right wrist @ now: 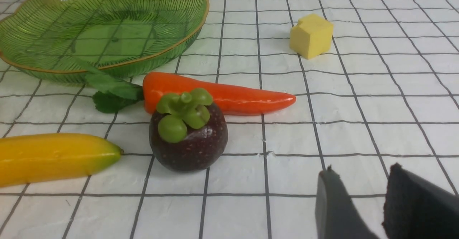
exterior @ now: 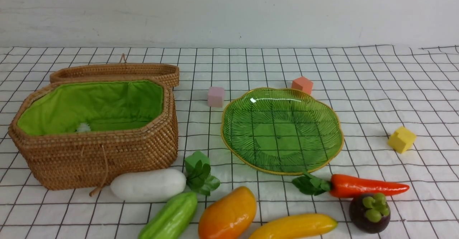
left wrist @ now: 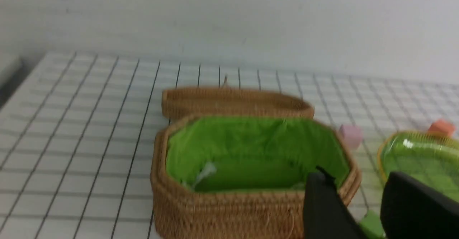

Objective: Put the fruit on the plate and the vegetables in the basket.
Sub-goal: Take a chayote with your left arm and place it on the basket on the left.

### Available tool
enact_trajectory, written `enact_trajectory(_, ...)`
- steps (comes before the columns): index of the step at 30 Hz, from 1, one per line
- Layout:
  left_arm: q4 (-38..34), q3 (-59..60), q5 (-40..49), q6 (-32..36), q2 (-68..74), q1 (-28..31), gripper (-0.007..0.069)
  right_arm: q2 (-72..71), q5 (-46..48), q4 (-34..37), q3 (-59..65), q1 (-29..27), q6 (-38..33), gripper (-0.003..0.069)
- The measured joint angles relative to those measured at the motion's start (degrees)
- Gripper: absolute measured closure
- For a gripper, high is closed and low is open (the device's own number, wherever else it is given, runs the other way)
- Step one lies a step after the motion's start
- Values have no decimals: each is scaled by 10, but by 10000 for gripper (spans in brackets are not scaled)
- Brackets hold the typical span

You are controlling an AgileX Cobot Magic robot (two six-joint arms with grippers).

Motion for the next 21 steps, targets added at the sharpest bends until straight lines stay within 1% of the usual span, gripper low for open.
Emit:
enact_trajectory(3, -5, -1, 12, 0, 43, -5, 386, 0, 0, 0, 0, 0, 0, 421)
enact_trajectory(4, -9, -1, 21, 0, 75, -17, 386, 0, 0, 0, 0, 0, 0, 421)
enact_trajectory(6, -13, -3, 46, 0, 128, -44, 386, 0, 0, 0, 0, 0, 0, 421)
enact_trajectory(10, -12, -5, 91, 0, 219, -126, 384, 0, 0, 0, 0, 0, 0, 421)
enact_trajectory(11, -12, -5, 94, 0, 228, -130, 383, 0, 0, 0, 0, 0, 0, 421)
enact_trajectory(12, -12, -5, 102, -3, 261, -168, 372, 0, 0, 0, 0, 0, 0, 421)
enact_trajectory(13, -12, -5, 105, -6, 281, -187, 360, 0, 0, 0, 0, 0, 0, 421)
enact_trajectory(14, -12, -5, 105, -6, 286, -187, 357, 0, 0, 0, 0, 0, 0, 421)
enact_trajectory(15, -12, -6, 108, -13, 324, -217, 321, 0, 0, 0, 0, 0, 0, 421)
enact_trajectory(16, -12, -6, 109, -15, 347, -226, 293, 0, 0, 0, 0, 0, 0, 421)
enact_trajectory(17, -12, -6, 109, -15, 351, -228, 286, 0, 0, 0, 0, 0, 0, 421)
enact_trajectory(19, -12, -6, 100, -14, 416, -251, 196, 0, 0, 0, 0, 0, 0, 421)
enact_trajectory(20, -12, -6, 100, -13, 416, -252, 189, 0, 0, 0, 0, 0, 0, 421)
enact_trajectory(21, -15, -8, 84, -9, 450, -259, 133, 0, 0, 0, 0, 0, 0, 421)
